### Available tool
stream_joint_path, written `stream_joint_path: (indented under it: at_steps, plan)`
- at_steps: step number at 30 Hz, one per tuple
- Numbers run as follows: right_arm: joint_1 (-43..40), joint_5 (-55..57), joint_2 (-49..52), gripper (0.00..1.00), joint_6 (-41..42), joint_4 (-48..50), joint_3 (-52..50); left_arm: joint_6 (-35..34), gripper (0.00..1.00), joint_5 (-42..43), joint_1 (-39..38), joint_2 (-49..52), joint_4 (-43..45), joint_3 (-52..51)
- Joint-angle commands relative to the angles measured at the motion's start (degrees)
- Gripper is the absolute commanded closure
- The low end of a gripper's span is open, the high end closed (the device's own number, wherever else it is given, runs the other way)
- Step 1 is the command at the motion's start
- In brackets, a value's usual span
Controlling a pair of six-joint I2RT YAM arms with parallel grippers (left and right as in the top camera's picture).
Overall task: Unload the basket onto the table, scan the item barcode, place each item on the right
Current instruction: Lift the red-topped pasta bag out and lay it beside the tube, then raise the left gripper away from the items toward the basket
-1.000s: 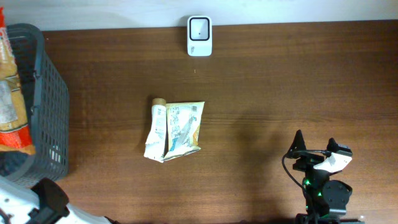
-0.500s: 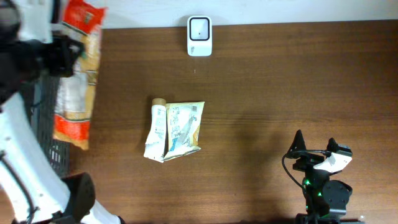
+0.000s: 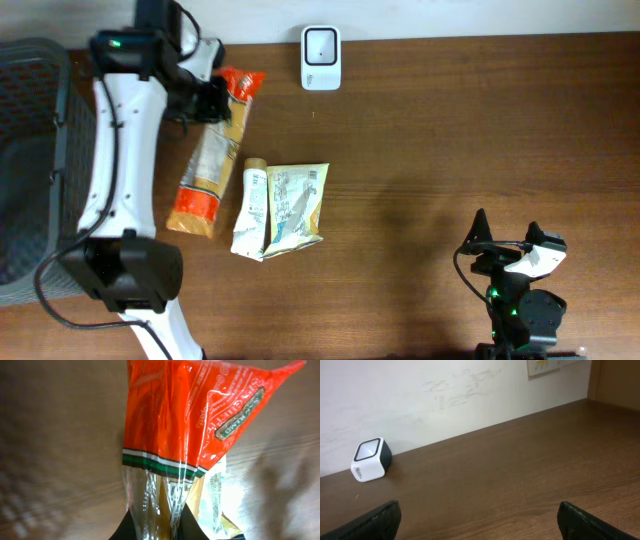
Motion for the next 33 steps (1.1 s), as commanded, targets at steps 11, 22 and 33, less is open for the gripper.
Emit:
stream_joint_path:
  at_steps: [11, 22, 33]
  plan:
    - [0.3, 0.3, -0.2, 0.01, 0.4, -0.4, -0.3, -6.1, 0.01, 0.7, -5.2, -1.9, 19.5, -23.7]
    - [0.3, 0.3, -0.2, 0.01, 0.4, -0.4, -0.3, -4.1, 0.01, -7.6, -5.9, -8.5, 10.3, -4.5]
    - [0.3, 0.3, -0.2, 0.01, 0.4, -0.4, -0.3, -4.2, 0.01, -7.6, -5.9, -9.6, 17.2, -4.5]
